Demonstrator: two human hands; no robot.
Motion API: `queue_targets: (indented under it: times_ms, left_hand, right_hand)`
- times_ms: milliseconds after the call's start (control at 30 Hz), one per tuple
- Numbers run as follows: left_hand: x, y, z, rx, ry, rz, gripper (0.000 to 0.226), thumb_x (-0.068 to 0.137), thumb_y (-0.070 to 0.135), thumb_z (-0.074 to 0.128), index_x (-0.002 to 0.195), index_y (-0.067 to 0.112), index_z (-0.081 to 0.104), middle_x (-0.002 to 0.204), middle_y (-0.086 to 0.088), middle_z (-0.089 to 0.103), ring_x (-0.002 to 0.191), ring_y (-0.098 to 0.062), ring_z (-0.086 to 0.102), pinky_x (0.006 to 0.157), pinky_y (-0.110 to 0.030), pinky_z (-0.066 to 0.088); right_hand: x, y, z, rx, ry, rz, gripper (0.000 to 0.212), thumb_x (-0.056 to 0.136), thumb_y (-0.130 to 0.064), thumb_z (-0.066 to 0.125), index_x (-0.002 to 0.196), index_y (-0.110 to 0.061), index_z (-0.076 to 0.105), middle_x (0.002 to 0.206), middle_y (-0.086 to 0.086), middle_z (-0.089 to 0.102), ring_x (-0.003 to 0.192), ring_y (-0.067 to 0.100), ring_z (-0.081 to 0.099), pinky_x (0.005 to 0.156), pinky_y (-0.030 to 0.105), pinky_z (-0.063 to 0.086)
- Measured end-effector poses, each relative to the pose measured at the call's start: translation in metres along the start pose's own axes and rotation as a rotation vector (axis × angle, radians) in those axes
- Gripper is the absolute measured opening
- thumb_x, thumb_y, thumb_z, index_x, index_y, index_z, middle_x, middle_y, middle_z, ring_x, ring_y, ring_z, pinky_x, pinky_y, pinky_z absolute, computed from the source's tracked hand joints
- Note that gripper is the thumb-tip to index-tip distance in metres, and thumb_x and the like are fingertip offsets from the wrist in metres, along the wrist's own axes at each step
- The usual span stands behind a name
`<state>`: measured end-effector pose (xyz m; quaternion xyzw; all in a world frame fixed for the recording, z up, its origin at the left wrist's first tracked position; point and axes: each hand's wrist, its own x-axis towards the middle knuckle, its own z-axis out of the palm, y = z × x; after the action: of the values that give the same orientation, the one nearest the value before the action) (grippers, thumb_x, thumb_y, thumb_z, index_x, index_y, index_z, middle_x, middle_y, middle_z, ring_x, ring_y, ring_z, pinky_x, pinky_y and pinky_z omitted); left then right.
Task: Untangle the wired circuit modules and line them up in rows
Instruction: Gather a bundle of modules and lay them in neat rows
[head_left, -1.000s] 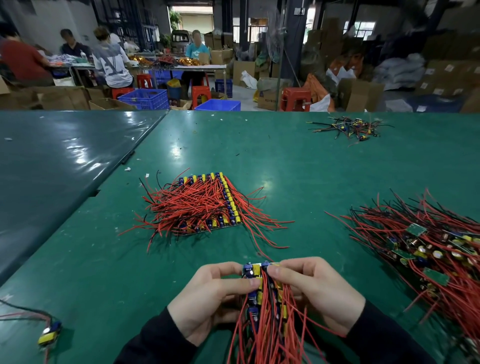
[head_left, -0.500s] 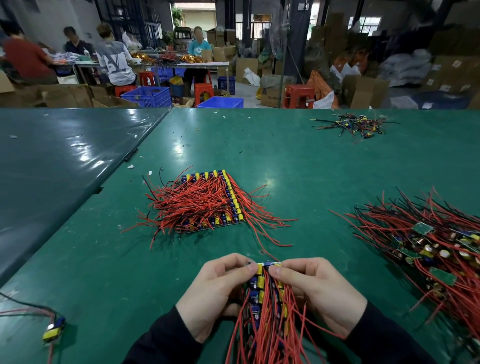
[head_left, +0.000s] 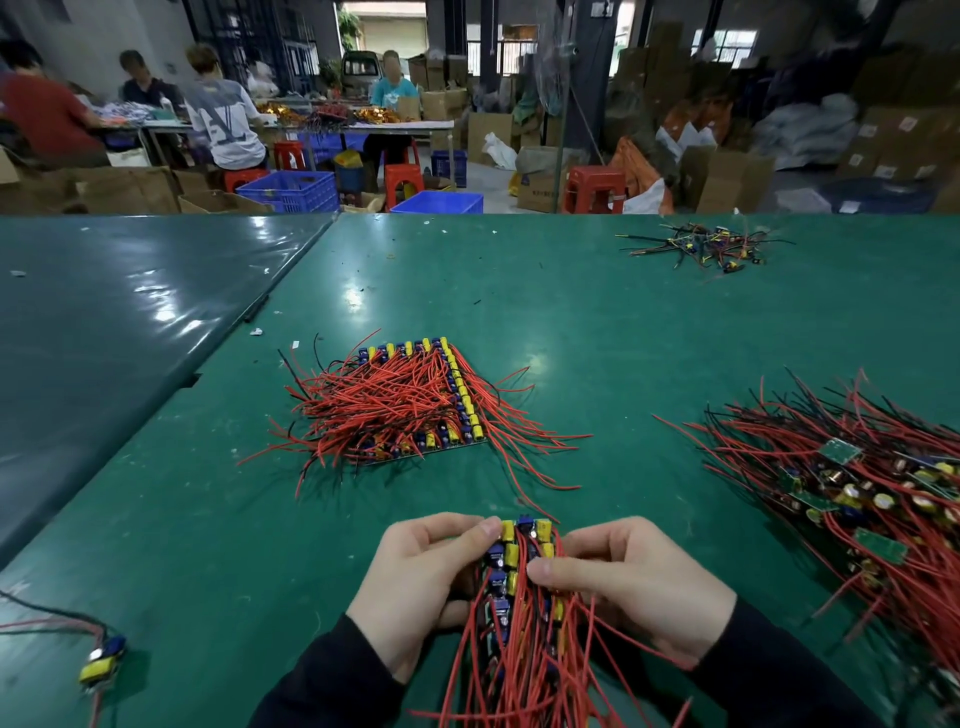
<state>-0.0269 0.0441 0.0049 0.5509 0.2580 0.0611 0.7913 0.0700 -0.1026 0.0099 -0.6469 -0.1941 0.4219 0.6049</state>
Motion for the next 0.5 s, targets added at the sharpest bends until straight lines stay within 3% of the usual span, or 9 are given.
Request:
queue_targets:
  times_ms: [100, 233, 333, 500]
  left_hand:
    - [-0.0020, 0.0014, 0.0015, -0.035, -0.035, -0.073, 0.050, 0.061, 0.024, 0.075, 0.098, -0.008, 0.066, 0.091, -0.026, 0.070, 0.070, -0.027, 0.068, 0.057, -0.031, 0.058]
    - [-0.0046, 0.0039, -0.0001, -0.005, -0.122, -0.140, 0.046, 0.058, 0.021, 0.077, 0.092, -0.009, 0.068, 0.092, -0.025, 0.070, 0.065, -0.023, 0.067, 0.054, -0.025, 0.055]
    - [-0.0034, 0.0044, -0.0039, 0.026, -0.158, -0.158, 0.044, 0.061, 0.015, 0.076, 0.095, -0.011, 0.066, 0.095, -0.027, 0.068, 0.068, -0.024, 0.065, 0.058, -0.027, 0.056]
    - [-0.0048, 0.0042, -0.0045, 0.037, -0.186, -0.185, 0.045, 0.069, 0.014, 0.068, 0.103, -0.015, 0.061, 0.096, -0.027, 0.067, 0.070, -0.024, 0.065, 0.063, -0.030, 0.058]
  right_hand:
    - [0.0009, 0.0014, -0.0011, 0.036, 0.021, 0.004, 0.050, 0.053, -0.030, 0.082, 0.082, 0.009, 0.070, 0.086, 0.027, 0.063, 0.078, 0.032, 0.050, 0.073, 0.041, 0.038]
    - [0.0018, 0.0024, -0.0022, 0.124, 0.031, -0.014, 0.042, 0.061, -0.022, 0.075, 0.086, 0.011, 0.069, 0.089, 0.028, 0.069, 0.066, 0.025, 0.064, 0.066, 0.028, 0.053]
    - [0.0021, 0.0038, -0.0025, 0.154, 0.015, -0.024, 0.032, 0.065, -0.016, 0.071, 0.083, 0.010, 0.068, 0.085, 0.026, 0.069, 0.065, 0.024, 0.065, 0.066, 0.029, 0.054]
    - [0.0038, 0.0048, -0.0035, 0.146, 0.021, -0.019, 0.031, 0.065, -0.016, 0.072, 0.082, 0.010, 0.067, 0.085, 0.028, 0.066, 0.071, 0.027, 0.061, 0.071, 0.034, 0.050]
